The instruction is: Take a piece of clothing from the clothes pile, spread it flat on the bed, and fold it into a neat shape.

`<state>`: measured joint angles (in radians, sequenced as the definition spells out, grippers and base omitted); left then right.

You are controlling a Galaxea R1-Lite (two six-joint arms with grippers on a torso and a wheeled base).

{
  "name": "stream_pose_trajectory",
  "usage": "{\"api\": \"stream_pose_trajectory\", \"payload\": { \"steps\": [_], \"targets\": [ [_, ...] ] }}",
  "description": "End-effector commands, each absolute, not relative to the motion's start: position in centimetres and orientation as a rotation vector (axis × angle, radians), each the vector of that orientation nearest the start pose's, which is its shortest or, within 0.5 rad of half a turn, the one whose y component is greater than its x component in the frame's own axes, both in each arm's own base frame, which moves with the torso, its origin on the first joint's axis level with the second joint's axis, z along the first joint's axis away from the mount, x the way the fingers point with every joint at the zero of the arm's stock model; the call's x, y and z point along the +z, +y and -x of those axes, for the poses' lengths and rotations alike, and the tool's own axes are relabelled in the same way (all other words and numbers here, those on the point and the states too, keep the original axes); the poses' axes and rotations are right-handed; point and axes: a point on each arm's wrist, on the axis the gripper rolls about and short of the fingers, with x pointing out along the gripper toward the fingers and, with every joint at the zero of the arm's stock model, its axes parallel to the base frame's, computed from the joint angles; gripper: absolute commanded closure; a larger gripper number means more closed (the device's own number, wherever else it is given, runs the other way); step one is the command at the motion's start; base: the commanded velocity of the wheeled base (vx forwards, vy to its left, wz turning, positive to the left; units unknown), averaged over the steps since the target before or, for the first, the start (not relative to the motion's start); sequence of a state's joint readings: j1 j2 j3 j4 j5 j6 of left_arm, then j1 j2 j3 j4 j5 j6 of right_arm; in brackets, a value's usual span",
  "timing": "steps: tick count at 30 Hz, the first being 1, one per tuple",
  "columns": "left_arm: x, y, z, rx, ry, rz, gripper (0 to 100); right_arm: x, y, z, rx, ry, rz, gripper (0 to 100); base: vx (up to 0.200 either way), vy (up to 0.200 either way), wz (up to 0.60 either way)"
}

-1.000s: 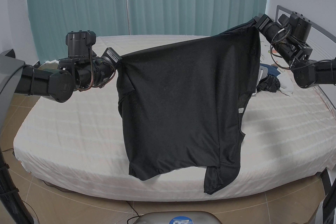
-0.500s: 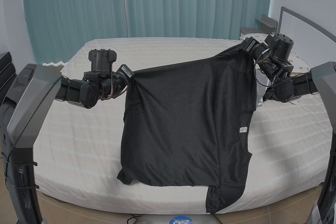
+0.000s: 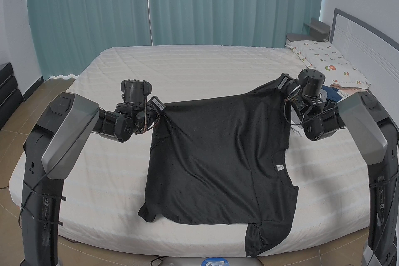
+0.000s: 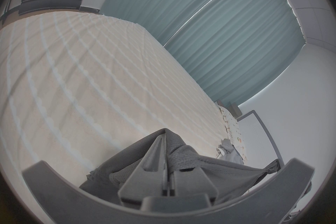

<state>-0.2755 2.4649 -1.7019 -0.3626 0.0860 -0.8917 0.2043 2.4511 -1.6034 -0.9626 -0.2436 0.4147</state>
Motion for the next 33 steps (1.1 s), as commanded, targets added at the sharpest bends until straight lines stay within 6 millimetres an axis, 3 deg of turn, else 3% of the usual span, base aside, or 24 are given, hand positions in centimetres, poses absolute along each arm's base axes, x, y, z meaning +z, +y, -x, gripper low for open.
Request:
{"api": "stream_pose_trajectory", "payload": {
  "steps": [1,2,3,8,13,19,29,32,33],
  "targets": [
    [4.8,-14.0,-50.1,0.036,0.477,0.792,100,6.2,10.6,-50.8,-0.044,-0.023,-0.411,0,0.0,0.0,0.0],
    [4.4,-14.0,-50.2,0.048,0.474,0.789,100,5.5,10.7,-50.9,-0.049,-0.013,-0.406,0,0.0,0.0,0.0],
    [4.2,-14.1,-50.4,0.052,0.472,0.788,0,5.0,10.7,-51.0,-0.049,-0.007,-0.401,0,0.0,0.0,0.0],
    [3.4,-13.6,-51.2,0.078,0.452,0.787,0,3.3,10.1,-51.0,-0.06,0.03,-0.358,0,0.0,0.0,0.0],
    [3.2,-12.2,-51.4,0.129,0.447,0.78,0,4.3,8.1,-50.4,-0.098,0.049,-0.347,0,0.0,0.0,0.0],
    [5.9,-8.7,-51.3,0.204,0.492,0.787,0,4.9,6.2,-46.4,-0.052,0.173,-0.346,0,0.0,0.0,0.0],
    [8.1,-6.7,-48.3,0.047,0.901,0.757,0,4.1,5.4,-39.2,0.012,0.392,-0.446,0,0.0,0.0,0.0],
    [8.1,-6.7,-48.2,0.042,0.913,0.76,0,4.0,5.4,-38.9,0.01,0.401,-0.45,0,0.0,0.0,0.0],
    [8.5,-6.2,-48.5,0.031,0.912,0.774,0,2.9,5.3,-37.5,-0.001,0.443,-0.463,0,0.0,0.0,0.0]
  ]
}}
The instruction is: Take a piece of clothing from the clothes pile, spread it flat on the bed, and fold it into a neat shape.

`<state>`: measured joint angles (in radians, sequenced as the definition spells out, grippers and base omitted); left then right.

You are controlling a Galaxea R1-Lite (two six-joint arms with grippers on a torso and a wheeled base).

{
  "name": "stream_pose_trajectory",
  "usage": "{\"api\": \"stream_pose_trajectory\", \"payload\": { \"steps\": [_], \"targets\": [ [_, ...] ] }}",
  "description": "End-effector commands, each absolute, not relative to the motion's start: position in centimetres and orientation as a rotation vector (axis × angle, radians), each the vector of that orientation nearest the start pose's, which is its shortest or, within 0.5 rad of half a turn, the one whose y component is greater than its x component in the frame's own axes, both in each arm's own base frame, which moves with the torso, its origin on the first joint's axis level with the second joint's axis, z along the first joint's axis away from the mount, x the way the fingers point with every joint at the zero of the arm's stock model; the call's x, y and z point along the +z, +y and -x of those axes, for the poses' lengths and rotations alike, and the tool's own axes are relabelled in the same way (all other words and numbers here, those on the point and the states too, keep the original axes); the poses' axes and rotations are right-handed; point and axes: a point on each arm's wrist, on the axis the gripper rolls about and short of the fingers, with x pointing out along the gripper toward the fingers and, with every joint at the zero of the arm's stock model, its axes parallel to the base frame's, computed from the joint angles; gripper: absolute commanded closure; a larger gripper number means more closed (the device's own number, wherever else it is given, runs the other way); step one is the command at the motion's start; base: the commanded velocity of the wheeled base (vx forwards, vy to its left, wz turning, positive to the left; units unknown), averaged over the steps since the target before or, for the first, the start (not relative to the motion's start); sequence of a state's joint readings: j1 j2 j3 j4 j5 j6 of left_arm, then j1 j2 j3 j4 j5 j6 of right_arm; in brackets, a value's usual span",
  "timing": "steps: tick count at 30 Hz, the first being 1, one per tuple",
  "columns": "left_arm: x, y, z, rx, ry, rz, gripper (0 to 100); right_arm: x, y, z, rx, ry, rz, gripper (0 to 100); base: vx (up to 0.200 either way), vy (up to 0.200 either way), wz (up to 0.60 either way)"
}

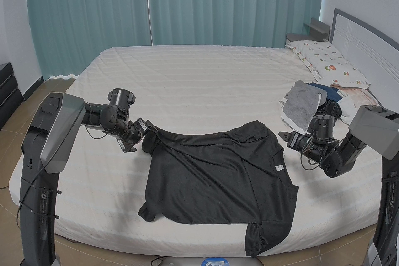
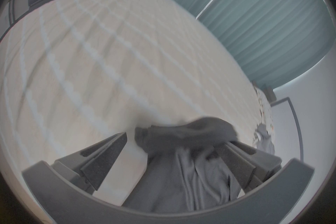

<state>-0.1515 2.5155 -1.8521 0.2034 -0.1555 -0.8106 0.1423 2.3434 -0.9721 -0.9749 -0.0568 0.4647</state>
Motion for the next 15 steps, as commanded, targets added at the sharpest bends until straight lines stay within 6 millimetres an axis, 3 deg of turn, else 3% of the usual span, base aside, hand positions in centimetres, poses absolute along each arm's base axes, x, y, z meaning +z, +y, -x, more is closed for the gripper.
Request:
{"api": "stream_pose_trajectory", "payload": {
  "steps": [1,4,7,8,15],
  "targets": [
    [8.6,-5.9,-48.8,0.044,0.892,0.771,0,2.6,5.3,-37.1,-0.002,0.452,-0.461,0,0.0,0.0,0.0],
    [8.3,-4.9,-50.0,0.17,0.804,0.749,0,1.7,5.3,-36.0,-0.005,0.485,-0.463,0,0.0,0.0,0.0],
    [8.0,-4.7,-49.8,0.192,0.826,0.762,0,1.0,5.2,-35.0,0.007,0.516,-0.464,0,0.0,0.0,0.0],
    [7.6,-4.7,-49.3,0.177,0.88,0.771,0,0.6,5.1,-34.4,0.013,0.54,-0.465,0,0.0,0.0,0.0],
    [10.0,-4.7,-45.5,0.047,0.989,0.836,0,-1.0,4.4,-31.2,0.01,0.637,-0.547,0,0.0,0.0,0.0]
  ]
}}
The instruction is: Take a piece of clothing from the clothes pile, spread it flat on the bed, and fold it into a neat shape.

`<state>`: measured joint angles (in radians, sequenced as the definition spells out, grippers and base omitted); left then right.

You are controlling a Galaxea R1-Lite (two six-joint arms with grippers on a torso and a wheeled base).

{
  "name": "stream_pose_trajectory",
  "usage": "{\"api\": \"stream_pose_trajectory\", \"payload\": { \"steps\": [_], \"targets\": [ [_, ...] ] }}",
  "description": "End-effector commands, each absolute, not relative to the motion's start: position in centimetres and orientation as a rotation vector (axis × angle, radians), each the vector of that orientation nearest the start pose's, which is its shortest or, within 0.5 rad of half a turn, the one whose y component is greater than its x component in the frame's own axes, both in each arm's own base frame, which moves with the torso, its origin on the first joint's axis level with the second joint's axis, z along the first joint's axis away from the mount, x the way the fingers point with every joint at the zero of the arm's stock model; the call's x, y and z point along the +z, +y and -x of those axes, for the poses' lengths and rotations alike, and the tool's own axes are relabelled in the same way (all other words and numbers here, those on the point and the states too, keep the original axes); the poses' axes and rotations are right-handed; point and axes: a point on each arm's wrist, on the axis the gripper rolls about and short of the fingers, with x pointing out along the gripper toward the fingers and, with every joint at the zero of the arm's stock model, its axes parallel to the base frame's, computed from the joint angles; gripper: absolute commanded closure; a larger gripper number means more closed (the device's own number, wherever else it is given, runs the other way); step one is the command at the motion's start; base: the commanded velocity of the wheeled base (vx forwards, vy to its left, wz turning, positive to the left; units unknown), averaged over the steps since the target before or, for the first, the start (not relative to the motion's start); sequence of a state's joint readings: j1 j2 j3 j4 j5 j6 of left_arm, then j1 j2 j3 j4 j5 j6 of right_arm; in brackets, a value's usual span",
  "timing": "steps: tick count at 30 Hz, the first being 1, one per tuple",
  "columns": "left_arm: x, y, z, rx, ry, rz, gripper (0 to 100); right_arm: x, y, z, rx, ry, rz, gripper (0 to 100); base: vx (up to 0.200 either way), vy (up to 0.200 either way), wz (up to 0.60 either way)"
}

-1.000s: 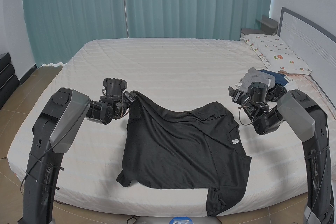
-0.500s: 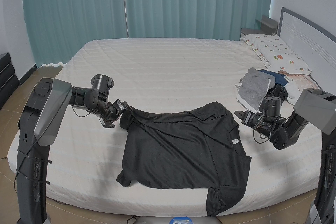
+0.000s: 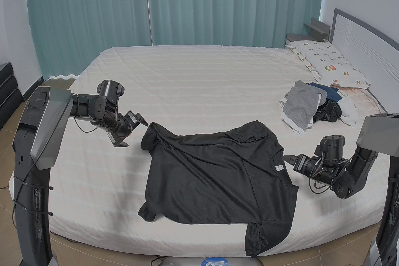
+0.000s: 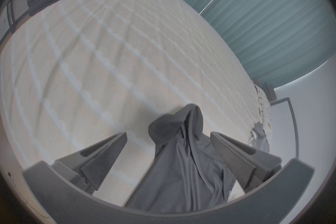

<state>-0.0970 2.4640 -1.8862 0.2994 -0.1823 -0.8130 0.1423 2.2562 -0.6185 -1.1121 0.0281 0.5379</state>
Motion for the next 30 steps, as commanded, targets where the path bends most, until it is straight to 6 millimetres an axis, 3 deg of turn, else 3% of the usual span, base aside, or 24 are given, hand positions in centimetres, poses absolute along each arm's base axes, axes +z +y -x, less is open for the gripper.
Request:
{"api": "stream_pose_trajectory", "payload": {
  "steps": [1,5,6,9,18,30],
  "targets": [
    [10.0,-4.7,-45.5,0.047,0.989,0.836,0,-1.0,4.4,-31.2,0.01,0.637,-0.547,0,0.0,0.0,0.0],
    [9.3,-4.2,-41.2,0.01,1.025,0.87,0,-2.0,4.2,-29.1,-0.006,0.708,-0.64,0,0.0,0.0,0.0],
    [9.2,-4.2,-41.0,0.008,1.026,0.871,0,-2.0,4.2,-29.0,-0.004,0.711,-0.641,0,0.0,0.0,0.0],
    [7.0,-3.9,-37.9,0.0,0.998,0.875,0,-2.5,3.3,-28.5,0.017,0.743,-0.68,0,0.0,0.0,0.0],
    [4.2,-4.8,-31.0,-0.011,0.911,0.967,0,-3.3,2.4,-27.5,-0.021,0.794,-0.692,0,0.0,0.0,0.0],
    [1.0,-4.8,-30.1,-0.007,0.86,0.971,0,-4.5,3.6,-27.2,0.001,0.845,-0.675,0,0.0,0.0,0.0]
  ]
}}
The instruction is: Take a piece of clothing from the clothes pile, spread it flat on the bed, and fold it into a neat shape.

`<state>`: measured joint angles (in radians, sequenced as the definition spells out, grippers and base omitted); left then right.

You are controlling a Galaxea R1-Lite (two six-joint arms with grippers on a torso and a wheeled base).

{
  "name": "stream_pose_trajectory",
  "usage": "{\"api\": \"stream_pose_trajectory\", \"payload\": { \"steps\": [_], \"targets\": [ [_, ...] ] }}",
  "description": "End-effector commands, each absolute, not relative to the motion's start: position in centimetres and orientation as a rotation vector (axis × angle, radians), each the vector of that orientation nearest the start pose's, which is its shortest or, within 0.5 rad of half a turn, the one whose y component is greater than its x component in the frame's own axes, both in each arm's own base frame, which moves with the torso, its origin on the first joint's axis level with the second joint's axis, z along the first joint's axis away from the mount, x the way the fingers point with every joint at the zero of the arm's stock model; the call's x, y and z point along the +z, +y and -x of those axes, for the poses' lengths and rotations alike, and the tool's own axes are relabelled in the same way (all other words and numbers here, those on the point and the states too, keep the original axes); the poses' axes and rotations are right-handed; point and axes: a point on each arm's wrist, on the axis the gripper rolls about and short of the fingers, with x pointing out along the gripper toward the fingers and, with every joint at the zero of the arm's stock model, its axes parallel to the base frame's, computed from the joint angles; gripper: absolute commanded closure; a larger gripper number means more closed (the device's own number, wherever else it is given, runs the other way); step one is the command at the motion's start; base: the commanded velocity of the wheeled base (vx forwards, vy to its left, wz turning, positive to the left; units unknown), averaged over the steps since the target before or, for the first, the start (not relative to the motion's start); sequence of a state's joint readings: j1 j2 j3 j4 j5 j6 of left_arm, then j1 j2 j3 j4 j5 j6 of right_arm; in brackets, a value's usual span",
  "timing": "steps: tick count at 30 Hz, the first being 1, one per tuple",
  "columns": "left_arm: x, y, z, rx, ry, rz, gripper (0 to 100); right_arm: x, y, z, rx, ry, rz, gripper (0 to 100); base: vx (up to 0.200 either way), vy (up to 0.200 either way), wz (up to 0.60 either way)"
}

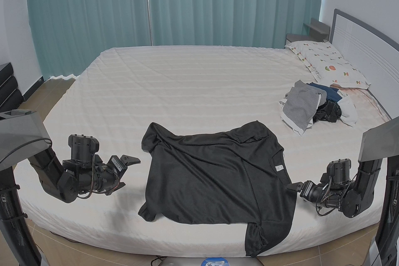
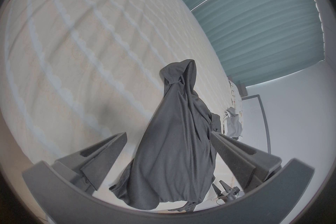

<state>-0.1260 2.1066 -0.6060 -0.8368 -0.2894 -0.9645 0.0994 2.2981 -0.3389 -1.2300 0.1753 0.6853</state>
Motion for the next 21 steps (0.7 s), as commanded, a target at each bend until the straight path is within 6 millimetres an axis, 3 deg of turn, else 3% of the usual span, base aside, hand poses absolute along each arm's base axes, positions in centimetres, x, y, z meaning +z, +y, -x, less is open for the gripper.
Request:
{"api": "stream_pose_trajectory", "payload": {
  "steps": [1,5,6,15,21],
  "targets": [
    [0.7,-4.8,-30.3,0.004,0.848,0.964,0,-4.7,3.5,-27.4,0.002,0.838,-0.676,0,0.0,0.0,0.0],
    [0.3,-5.2,-30.3,0.014,0.837,0.948,0,-4.9,3.6,-27.6,0.012,0.827,-0.675,0,0.0,0.0,0.0],
    [0.3,-5.3,-30.3,0.016,0.835,0.943,0,-4.9,3.7,-27.6,0.014,0.822,-0.674,100,0.0,0.0,0.0],
    [0.1,-5.3,-30.3,0.03,0.835,0.937,0,-4.8,3.1,-27.5,-0.007,0.795,-0.672,100,0.0,0.0,0.0],
    [0.0,-5.3,-30.2,0.03,0.84,0.934,0,-3.0,0.2,-27.2,-0.062,0.714,-0.64,100,0.0,0.0,0.0]
  ]
}}
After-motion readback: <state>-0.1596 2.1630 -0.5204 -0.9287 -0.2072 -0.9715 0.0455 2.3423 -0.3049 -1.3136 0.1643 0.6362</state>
